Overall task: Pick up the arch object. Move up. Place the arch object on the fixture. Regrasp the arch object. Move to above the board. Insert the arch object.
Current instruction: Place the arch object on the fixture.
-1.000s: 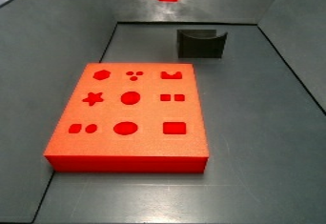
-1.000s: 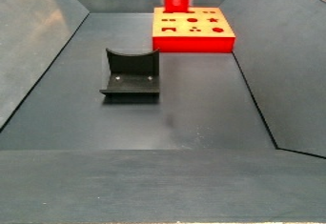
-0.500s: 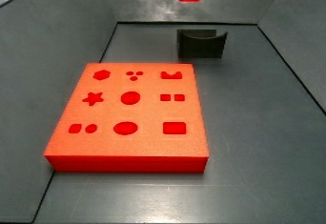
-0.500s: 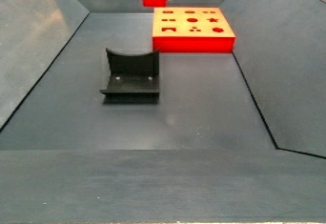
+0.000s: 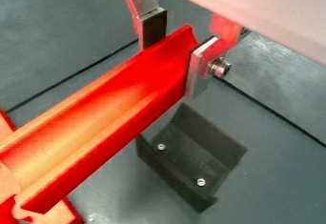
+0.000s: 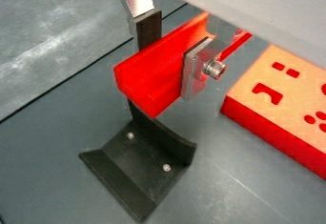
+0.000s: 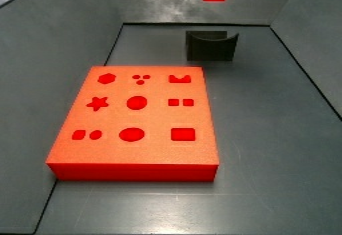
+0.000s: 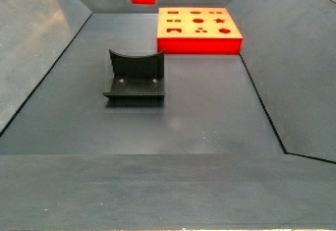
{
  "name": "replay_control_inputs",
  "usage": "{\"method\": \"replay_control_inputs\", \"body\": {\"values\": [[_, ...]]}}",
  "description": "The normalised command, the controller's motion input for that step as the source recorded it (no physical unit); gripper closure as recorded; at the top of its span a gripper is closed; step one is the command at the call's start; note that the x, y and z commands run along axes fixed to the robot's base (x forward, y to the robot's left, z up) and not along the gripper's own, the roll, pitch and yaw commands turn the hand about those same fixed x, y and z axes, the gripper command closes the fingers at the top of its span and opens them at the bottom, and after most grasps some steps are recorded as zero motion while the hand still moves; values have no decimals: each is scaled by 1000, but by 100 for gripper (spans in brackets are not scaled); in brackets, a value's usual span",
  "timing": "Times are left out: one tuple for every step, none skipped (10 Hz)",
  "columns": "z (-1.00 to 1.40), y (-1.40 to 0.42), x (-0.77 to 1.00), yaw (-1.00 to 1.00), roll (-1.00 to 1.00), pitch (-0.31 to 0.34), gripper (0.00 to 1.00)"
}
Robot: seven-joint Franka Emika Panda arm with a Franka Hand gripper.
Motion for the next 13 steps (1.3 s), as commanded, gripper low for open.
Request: {"method": "replay_control_inputs", "body": {"values": [[-251,893,369,102,-1000,59,100],[-145,721,282,67,-1000,57,100],[-92,601,221,61,-1000,67,100],[-21,290,66,42,-1000,129,100],[-8,177,34,32,-1000,145,100],[-13,58,33,6,-1000,157,100],[-16,60,50,-22,-864,156,100],[-13,60,70,-47,-683,154,100],[-13,58,82,-64,-506,147,100],[-5,40,78,-79,-304,130,100],[-4,32,68,-84,-224,105,100],[-1000,62,98,-126,-1000,101,100],[-1000,66,100,-130,-1000,86,100]]}}
